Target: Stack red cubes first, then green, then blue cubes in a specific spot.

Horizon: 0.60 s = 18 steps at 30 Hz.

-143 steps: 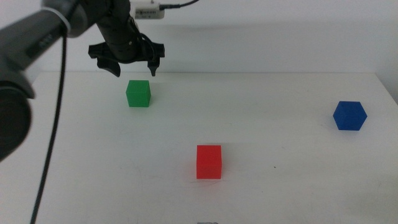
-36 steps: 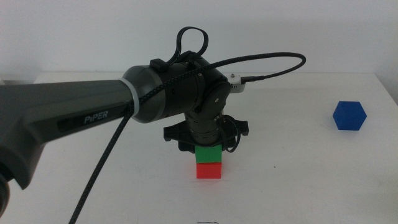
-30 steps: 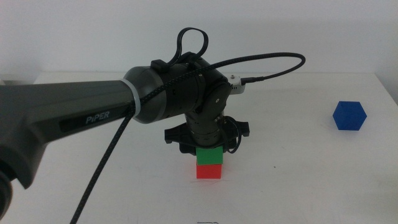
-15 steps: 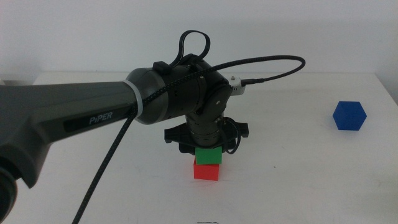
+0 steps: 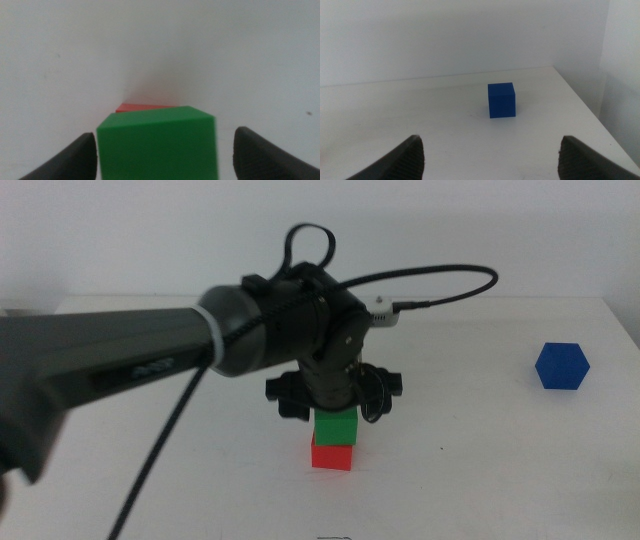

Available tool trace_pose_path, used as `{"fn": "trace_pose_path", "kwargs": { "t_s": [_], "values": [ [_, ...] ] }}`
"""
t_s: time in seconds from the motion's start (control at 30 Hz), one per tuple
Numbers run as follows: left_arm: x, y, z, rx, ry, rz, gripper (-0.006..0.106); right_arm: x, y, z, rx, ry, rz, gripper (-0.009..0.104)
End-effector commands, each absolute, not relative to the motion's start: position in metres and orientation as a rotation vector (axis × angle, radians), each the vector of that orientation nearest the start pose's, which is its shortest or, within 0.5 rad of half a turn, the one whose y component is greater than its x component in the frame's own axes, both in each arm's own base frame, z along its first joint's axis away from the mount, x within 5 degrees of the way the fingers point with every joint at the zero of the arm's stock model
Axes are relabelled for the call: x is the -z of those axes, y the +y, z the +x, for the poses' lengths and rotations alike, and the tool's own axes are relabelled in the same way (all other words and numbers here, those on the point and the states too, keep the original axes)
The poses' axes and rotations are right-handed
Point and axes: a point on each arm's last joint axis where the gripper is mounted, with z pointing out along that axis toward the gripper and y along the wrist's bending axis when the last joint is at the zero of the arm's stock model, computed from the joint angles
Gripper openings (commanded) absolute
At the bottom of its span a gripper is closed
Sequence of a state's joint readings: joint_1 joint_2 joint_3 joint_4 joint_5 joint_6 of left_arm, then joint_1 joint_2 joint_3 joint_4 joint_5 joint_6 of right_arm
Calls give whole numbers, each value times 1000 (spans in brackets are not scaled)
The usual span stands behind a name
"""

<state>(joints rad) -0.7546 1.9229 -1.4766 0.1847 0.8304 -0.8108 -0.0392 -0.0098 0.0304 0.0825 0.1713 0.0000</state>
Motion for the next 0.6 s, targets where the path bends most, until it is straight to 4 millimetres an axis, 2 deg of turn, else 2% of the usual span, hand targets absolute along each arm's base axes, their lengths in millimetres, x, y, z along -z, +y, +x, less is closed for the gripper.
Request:
{"fn": "trace_pose_path", "kwargs": {
  "t_s": [0.0,0.13,0.3,0.37,0.5,0.57],
  "values": [
    [-278,-268,301,327,2607,122,92,-203,-2,54,-22,1551,76,94],
    [-317,-255,288,344,2504,274,92,-203,-2,54,-22,1551,76,94],
    [-366,-229,262,318,2402,425,92,-203,-2,54,-22,1551,76,94],
    [-380,-217,252,281,2381,498,92,-203,-2,54,-22,1551,76,94],
    [-407,-199,234,180,2192,824,92,-203,-2,54,-22,1551,76,94],
    [-415,-187,226,217,2153,905,92,-203,-2,54,-22,1551,76,94]
  ]
}}
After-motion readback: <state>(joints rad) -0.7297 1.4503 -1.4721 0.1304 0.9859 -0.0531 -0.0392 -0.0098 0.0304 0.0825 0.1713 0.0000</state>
